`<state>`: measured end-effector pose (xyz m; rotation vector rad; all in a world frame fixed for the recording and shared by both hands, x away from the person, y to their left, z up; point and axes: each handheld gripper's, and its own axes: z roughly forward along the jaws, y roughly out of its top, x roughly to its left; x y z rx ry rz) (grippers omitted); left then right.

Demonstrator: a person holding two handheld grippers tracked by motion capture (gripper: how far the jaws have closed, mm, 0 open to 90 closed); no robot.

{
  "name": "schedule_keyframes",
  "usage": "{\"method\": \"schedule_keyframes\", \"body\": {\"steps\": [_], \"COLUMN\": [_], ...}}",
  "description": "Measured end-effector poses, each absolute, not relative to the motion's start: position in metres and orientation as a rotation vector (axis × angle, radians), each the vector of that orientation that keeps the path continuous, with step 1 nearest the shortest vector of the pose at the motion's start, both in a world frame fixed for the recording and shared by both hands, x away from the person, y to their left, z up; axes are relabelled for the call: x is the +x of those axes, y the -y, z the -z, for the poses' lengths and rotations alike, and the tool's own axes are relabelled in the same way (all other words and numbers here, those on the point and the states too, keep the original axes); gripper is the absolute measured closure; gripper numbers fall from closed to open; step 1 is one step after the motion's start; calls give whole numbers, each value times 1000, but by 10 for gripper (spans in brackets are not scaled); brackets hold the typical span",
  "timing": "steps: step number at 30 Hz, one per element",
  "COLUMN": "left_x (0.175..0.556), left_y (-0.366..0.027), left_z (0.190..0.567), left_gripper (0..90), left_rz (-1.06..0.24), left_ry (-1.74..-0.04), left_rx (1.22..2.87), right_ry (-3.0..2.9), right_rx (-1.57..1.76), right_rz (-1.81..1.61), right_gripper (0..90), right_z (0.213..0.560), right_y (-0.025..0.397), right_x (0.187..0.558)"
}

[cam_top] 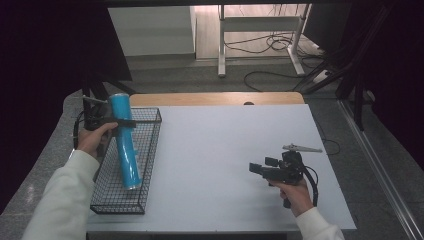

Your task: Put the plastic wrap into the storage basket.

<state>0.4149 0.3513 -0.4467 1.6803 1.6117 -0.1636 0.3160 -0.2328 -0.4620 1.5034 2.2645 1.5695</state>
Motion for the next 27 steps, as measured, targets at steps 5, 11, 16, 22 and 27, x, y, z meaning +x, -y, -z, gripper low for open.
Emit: {"method": "schedule_keyframes", "body": {"steps": [5, 11, 16, 22, 27], "left_x": [423, 426, 430, 437, 440], "left_y": [-346, -338, -329, -316, -317], "left_z": [454, 453, 455, 459, 456], "left_gripper": [314, 309, 307, 310, 314], "left_rz": [166, 121, 85, 74, 112], "left_ry": [-1630, -1696, -1731, -1743, -1749], "left_rx": [1681, 1704, 1725, 1762, 1780], "right_ry": [-2260, -2259, -2256, -2252, -2250], "right_rx": [1510, 1515, 1515, 1511, 1508], "right_rz": [-1568, -1563, -1561, -1558, -1558], "right_gripper": [111, 111, 112, 111, 111], "right_z": [462, 463, 463, 463, 462], "right_y": [235, 235, 235, 236, 237], "right_x": [316, 316, 317, 317, 316]}}
